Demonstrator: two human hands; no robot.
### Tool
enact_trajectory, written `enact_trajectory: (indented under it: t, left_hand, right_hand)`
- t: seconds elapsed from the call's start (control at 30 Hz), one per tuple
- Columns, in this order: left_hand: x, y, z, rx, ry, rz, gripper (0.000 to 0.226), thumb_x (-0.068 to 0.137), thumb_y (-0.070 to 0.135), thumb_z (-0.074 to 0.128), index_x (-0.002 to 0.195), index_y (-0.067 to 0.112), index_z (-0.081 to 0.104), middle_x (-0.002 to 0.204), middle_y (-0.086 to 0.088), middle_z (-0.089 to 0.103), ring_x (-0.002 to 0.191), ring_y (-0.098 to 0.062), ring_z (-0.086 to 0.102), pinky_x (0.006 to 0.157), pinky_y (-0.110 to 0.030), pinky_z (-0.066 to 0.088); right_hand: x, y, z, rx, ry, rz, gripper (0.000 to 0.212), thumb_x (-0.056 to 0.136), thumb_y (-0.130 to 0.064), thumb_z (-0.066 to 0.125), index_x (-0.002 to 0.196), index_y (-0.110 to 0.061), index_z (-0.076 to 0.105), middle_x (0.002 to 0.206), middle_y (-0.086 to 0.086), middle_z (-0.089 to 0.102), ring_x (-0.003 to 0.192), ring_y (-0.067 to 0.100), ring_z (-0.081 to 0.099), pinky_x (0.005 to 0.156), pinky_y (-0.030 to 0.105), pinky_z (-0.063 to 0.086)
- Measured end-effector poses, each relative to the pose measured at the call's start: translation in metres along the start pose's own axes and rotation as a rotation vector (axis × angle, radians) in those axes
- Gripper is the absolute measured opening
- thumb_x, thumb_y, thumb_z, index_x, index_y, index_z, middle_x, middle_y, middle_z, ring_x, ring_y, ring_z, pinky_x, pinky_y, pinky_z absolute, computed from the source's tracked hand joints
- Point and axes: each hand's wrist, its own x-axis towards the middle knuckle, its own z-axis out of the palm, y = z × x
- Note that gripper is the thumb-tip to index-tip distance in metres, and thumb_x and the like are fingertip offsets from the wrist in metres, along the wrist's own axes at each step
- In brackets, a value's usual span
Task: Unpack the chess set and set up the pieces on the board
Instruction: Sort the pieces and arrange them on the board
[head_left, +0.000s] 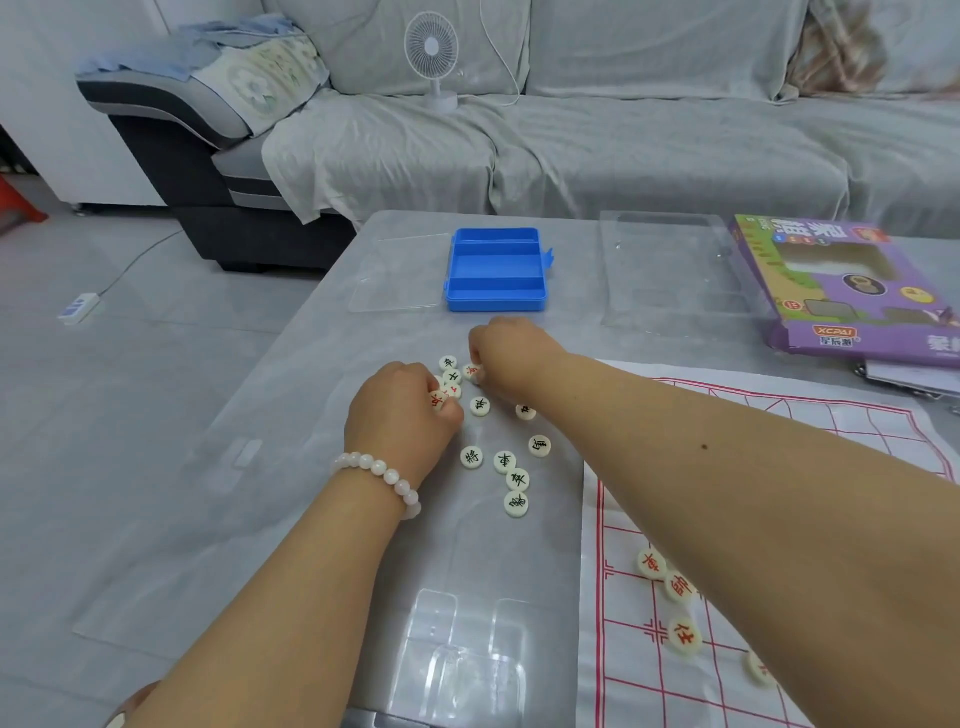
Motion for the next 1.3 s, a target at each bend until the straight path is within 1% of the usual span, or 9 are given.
enact_trajectory:
  t: [0.13, 0.27, 0.37, 0.57, 0.67, 0.77, 0.93, 1.17, 1.3]
  left_hand:
    - [-0.005, 0.001, -0.005, -0.012, -0.016, 0.003, 0.025, 0.08, 0.027, 0.056, 0.097, 0.013, 0.066, 0.096, -0.004, 0.064, 0.083, -0.021, 0.059, 0.067, -0.027, 0.041]
    - [-0.012, 0.009, -0.011, -0.03, -0.026, 0.014, 0.018, 0.083, 0.027, 0.055, 0.087, 0.013, 0.066, 0.083, -0.003, 0.064, 0.075, -0.02, 0.059, 0.063, -0.027, 0.042]
    - [-0.02, 0.013, -0.017, -0.027, -0.058, -0.004, 0.017, 0.082, 0.027, 0.054, 0.08, 0.013, 0.063, 0.078, -0.002, 0.063, 0.075, -0.021, 0.06, 0.064, -0.029, 0.045]
    - [-0.028, 0.0, -0.031, -0.014, -0.117, -0.107, 0.014, 0.082, 0.026, 0.057, 0.088, 0.016, 0.066, 0.082, -0.001, 0.066, 0.078, -0.019, 0.06, 0.069, -0.027, 0.046]
    - [-0.027, -0.004, -0.032, -0.005, -0.118, -0.103, 0.015, 0.081, 0.026, 0.058, 0.089, 0.016, 0.066, 0.082, -0.001, 0.065, 0.076, -0.019, 0.06, 0.066, -0.026, 0.044]
    - [-0.026, -0.012, -0.029, 0.002, -0.119, -0.1, 0.015, 0.079, 0.027, 0.058, 0.087, 0.017, 0.067, 0.081, 0.0, 0.065, 0.075, -0.018, 0.06, 0.065, -0.027, 0.046]
    - [-0.022, -0.019, -0.023, -0.001, -0.11, -0.073, 0.017, 0.08, 0.03, 0.058, 0.088, 0.018, 0.067, 0.085, 0.001, 0.066, 0.077, -0.018, 0.061, 0.069, -0.03, 0.049]
    - [-0.02, -0.016, -0.018, 0.011, -0.1, -0.037, 0.019, 0.081, 0.028, 0.058, 0.082, 0.012, 0.068, 0.079, -0.003, 0.066, 0.073, -0.022, 0.062, 0.071, -0.037, 0.052]
    - [-0.02, -0.015, -0.017, 0.021, -0.096, -0.031, 0.019, 0.08, 0.029, 0.058, 0.082, 0.012, 0.067, 0.079, -0.003, 0.065, 0.073, -0.022, 0.061, 0.07, -0.036, 0.052]
  right_hand:
    - [-0.006, 0.0, -0.006, 0.006, 0.009, -0.006, 0.021, 0.092, -0.019, 0.049, 0.109, -0.011, 0.057, 0.113, 0.011, 0.056, 0.101, 0.027, 0.053, 0.076, 0.031, 0.039]
    - [-0.022, 0.008, -0.018, 0.032, 0.074, -0.012, 0.023, 0.093, -0.022, 0.049, 0.11, -0.009, 0.058, 0.113, 0.012, 0.056, 0.102, 0.027, 0.053, 0.081, 0.031, 0.042]
    - [-0.037, 0.014, -0.02, 0.046, 0.05, -0.001, 0.025, 0.093, -0.022, 0.051, 0.114, -0.009, 0.057, 0.117, 0.012, 0.056, 0.105, 0.027, 0.053, 0.085, 0.032, 0.042]
    - [-0.041, 0.0, -0.023, 0.175, 0.037, 0.001, 0.032, 0.092, -0.026, 0.056, 0.122, -0.014, 0.055, 0.124, 0.011, 0.049, 0.111, 0.026, 0.051, 0.09, 0.031, 0.041]
    - [-0.031, -0.013, -0.022, 0.217, 0.029, -0.006, 0.034, 0.092, -0.025, 0.058, 0.124, -0.013, 0.054, 0.124, 0.011, 0.049, 0.112, 0.025, 0.051, 0.09, 0.03, 0.04]
    - [-0.018, -0.026, -0.017, 0.213, -0.001, -0.009, 0.034, 0.092, -0.022, 0.058, 0.123, -0.011, 0.054, 0.123, 0.012, 0.052, 0.111, 0.026, 0.051, 0.087, 0.03, 0.041]
    - [0.001, -0.043, -0.007, 0.143, -0.034, -0.009, 0.031, 0.093, -0.015, 0.052, 0.123, -0.008, 0.053, 0.125, 0.011, 0.055, 0.117, 0.026, 0.051, 0.092, 0.03, 0.041]
    - [0.014, -0.052, -0.008, 0.014, -0.075, -0.036, 0.024, 0.095, -0.013, 0.047, 0.117, -0.005, 0.055, 0.122, 0.01, 0.059, 0.112, 0.025, 0.055, 0.086, 0.031, 0.044]
    - [0.011, -0.048, -0.009, -0.003, -0.08, -0.071, 0.022, 0.095, -0.015, 0.049, 0.113, -0.005, 0.057, 0.111, 0.008, 0.06, 0.092, 0.024, 0.052, 0.07, 0.028, 0.037]
